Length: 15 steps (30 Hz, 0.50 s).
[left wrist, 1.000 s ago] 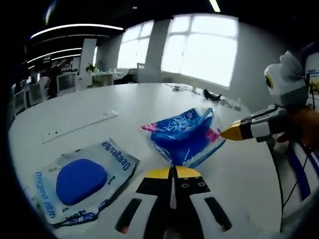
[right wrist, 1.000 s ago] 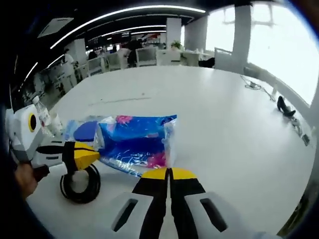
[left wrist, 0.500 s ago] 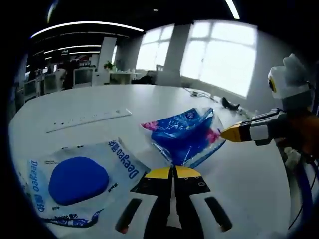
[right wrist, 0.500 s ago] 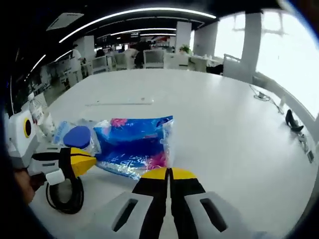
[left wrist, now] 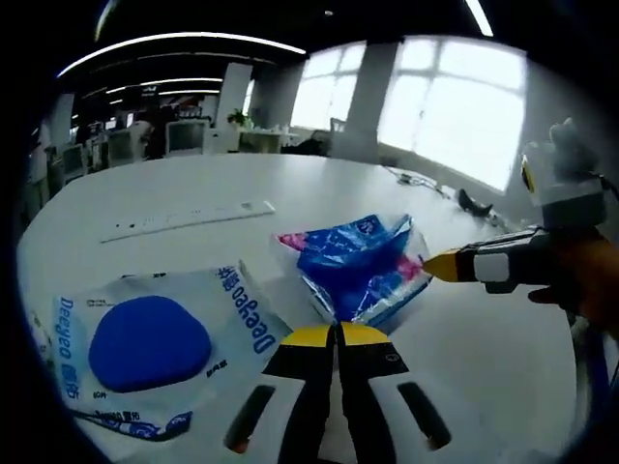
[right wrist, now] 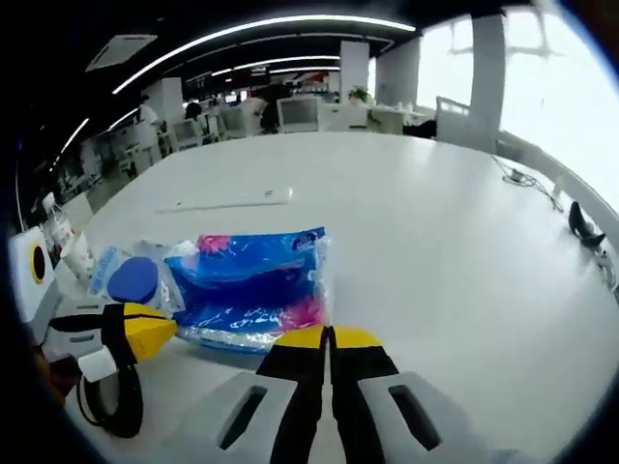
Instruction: Arrange the tabletop items into an orderly group along one side of the table until the central work area is clear of visible clutter.
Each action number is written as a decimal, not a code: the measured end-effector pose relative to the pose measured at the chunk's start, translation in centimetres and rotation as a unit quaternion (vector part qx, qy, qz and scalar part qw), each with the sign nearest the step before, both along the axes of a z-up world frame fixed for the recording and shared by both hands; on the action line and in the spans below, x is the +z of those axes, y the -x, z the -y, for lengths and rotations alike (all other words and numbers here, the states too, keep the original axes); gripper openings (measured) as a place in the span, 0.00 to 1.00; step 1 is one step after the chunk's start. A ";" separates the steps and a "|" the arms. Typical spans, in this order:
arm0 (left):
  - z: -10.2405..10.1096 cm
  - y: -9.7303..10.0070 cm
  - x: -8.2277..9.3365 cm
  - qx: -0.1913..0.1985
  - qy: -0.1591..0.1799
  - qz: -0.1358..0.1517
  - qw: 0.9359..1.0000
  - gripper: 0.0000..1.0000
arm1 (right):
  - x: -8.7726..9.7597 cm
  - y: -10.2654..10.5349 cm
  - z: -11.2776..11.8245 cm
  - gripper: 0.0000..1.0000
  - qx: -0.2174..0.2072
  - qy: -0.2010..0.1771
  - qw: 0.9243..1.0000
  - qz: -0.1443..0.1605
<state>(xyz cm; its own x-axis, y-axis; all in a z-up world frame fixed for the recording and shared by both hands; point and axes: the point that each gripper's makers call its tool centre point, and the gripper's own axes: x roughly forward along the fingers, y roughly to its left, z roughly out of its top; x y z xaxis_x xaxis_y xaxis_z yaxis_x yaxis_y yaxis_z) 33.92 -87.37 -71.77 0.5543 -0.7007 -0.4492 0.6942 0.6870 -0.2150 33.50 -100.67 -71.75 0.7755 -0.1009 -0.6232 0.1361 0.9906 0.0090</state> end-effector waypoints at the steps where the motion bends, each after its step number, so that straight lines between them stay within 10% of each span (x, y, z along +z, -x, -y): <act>1: 0.0 0.0 -0.2 0.002 0.001 -0.007 1.000 0.00 | -0.2 0.1 -0.1 0.00 -0.002 0.000 1.000 -0.003; 15: -0.1 -0.4 -1.4 0.018 -0.032 -0.014 0.999 0.02 | -1.3 0.1 -0.4 0.00 0.010 -0.010 1.000 -0.010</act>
